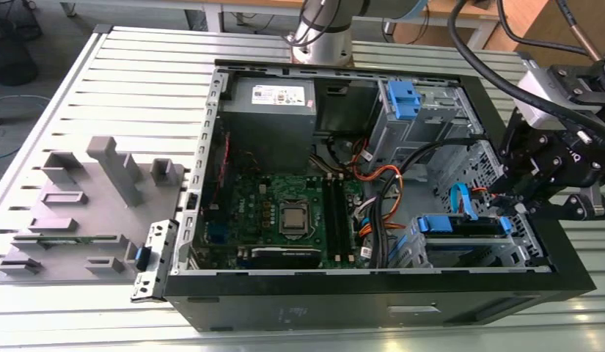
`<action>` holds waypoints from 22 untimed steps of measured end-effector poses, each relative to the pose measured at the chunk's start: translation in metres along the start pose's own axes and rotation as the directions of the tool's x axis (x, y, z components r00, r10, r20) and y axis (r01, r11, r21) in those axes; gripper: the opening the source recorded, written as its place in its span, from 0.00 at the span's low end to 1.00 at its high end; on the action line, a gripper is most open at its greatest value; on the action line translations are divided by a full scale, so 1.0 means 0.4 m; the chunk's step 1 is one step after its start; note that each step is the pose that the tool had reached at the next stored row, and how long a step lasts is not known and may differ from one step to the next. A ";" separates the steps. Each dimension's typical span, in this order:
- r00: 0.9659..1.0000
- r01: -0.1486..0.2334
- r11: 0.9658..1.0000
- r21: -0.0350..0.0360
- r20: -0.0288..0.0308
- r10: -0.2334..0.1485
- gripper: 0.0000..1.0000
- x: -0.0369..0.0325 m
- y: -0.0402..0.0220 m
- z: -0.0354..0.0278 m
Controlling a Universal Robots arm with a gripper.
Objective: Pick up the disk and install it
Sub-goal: 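Insert the second disk wire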
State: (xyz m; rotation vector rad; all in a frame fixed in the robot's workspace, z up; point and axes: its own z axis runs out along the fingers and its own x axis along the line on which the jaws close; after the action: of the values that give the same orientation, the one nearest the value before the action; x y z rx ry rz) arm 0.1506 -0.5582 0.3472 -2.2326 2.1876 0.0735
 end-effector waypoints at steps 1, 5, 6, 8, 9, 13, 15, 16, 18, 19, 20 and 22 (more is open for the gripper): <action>1.000 0.000 1.000 0.000 0.000 0.000 0.36 0.000 -0.003 0.001; 1.000 0.000 1.000 0.000 0.000 0.000 0.36 0.001 -0.017 0.004; 1.000 0.000 1.000 0.000 0.000 0.000 0.36 0.001 -0.020 0.005; 1.000 0.000 1.000 0.000 -0.001 0.000 0.36 0.001 -0.023 0.007; 1.000 0.000 1.000 0.000 -0.001 0.000 0.36 0.001 -0.024 0.009; 1.000 0.000 1.000 0.000 -0.002 0.000 0.36 0.001 -0.025 0.019; 1.000 0.000 1.000 0.000 -0.002 0.000 0.36 0.001 -0.025 0.019; 1.000 0.000 1.000 0.000 -0.002 0.000 0.36 0.001 -0.025 0.020; 1.000 0.000 1.000 0.000 -0.002 0.000 0.36 0.001 -0.025 0.020; 1.000 0.000 1.000 0.000 -0.002 0.000 0.36 0.001 -0.026 0.020; 1.000 0.000 1.000 0.000 -0.002 0.000 0.36 0.001 -0.026 0.020; 1.000 0.000 1.000 0.000 -0.002 0.000 0.36 0.001 -0.025 0.020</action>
State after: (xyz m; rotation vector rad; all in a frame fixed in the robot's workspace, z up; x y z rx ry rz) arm 0.1607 -0.5582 0.3389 -2.2335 2.1886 0.0716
